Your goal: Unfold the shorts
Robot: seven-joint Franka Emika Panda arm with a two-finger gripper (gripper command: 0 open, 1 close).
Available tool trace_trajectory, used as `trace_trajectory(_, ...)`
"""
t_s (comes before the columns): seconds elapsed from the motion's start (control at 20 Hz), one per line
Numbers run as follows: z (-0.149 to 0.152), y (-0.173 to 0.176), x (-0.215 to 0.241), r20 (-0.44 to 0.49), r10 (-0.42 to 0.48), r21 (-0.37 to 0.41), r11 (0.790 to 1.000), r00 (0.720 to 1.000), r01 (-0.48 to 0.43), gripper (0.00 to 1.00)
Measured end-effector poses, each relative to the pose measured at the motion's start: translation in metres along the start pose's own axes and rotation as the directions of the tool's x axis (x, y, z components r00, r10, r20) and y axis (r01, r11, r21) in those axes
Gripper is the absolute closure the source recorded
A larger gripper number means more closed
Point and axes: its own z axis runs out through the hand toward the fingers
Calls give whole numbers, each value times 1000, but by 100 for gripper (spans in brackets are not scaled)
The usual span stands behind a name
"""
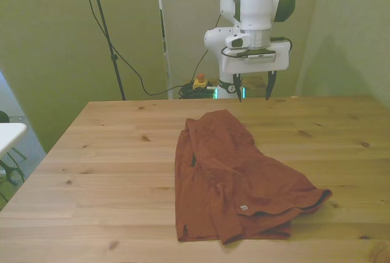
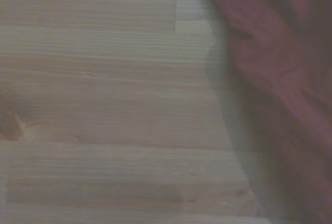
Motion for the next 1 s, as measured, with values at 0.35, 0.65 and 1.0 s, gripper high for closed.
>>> trace_trajectory(0.35,-10,26,53,-21,135,5,991,991,-134,0)
trace_trajectory(0.65,-13,132,180,136,280,31,958,950,-287,0)
trace_trajectory(1.0,34,195,272,404,281,146,920,871,-364,0)
